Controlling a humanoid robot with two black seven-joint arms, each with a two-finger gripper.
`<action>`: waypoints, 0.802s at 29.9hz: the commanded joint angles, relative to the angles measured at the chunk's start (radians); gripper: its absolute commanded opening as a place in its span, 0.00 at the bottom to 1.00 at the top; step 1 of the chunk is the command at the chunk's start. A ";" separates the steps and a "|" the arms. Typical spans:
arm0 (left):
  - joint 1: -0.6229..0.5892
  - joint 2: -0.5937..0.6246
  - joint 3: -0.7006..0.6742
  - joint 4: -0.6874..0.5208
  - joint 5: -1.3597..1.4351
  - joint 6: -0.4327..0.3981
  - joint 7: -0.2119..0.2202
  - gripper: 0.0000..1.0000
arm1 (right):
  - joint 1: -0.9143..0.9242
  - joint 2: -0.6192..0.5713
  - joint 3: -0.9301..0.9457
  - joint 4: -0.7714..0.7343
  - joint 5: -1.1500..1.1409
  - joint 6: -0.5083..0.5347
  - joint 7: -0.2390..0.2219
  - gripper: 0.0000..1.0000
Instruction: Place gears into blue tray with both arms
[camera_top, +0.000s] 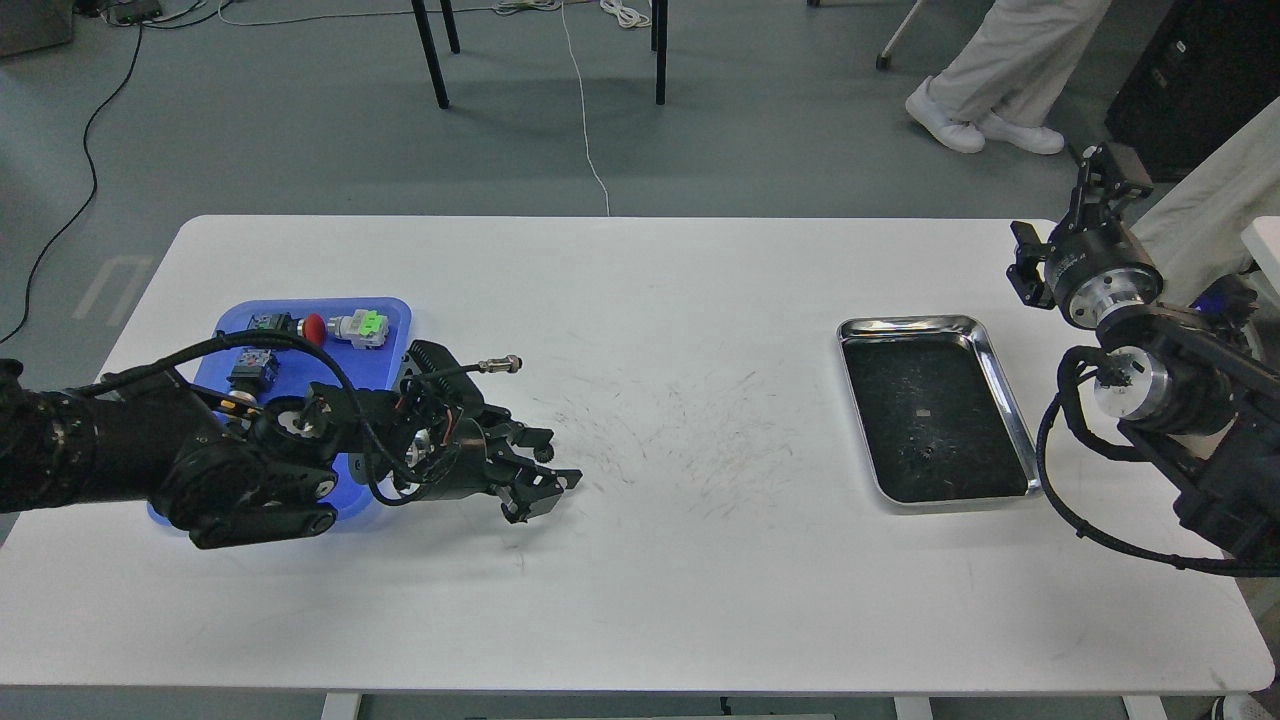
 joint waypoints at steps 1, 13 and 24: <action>-0.003 0.005 -0.009 -0.002 0.001 0.001 -0.004 0.61 | 0.000 0.000 -0.001 0.000 0.000 0.001 0.000 0.98; -0.033 0.013 -0.006 0.014 0.001 -0.001 -0.021 0.61 | -0.002 0.002 -0.007 0.003 -0.002 0.001 0.000 0.98; 0.021 -0.002 0.000 0.121 0.005 -0.001 -0.053 0.60 | -0.003 -0.009 -0.007 0.023 -0.002 0.000 0.000 0.98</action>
